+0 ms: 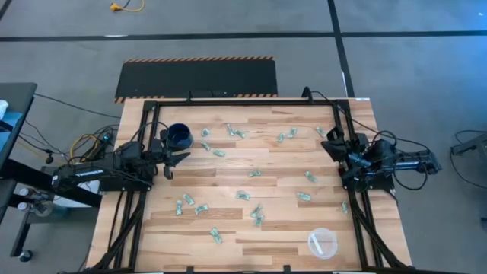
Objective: Pick and place items into bin
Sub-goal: Move the transparent bin to the center of the table
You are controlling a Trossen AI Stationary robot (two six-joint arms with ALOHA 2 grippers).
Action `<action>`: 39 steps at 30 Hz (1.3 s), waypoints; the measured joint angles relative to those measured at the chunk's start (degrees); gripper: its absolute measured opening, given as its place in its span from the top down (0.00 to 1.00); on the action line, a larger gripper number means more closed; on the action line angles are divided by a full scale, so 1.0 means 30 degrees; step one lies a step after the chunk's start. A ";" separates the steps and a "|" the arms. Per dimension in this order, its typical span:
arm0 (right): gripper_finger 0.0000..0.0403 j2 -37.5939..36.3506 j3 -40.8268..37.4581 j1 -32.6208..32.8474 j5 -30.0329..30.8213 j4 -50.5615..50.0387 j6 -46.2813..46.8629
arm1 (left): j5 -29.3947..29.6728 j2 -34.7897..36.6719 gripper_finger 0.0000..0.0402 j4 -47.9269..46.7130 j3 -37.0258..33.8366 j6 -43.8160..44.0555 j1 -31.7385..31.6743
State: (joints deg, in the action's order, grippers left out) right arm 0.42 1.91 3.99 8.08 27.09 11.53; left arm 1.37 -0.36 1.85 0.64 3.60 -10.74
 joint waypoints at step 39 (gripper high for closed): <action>1.00 2.6999 2.0305 1.4163 -0.3256 -2.9448 3.0286 | 0.0518 -0.0001 0.72 0.0521 0.0000 0.1886 0.0000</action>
State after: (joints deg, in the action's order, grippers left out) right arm 81.42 62.83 46.48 -1.69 -61.25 102.39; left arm 2.92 -0.36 3.41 0.64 9.25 -10.74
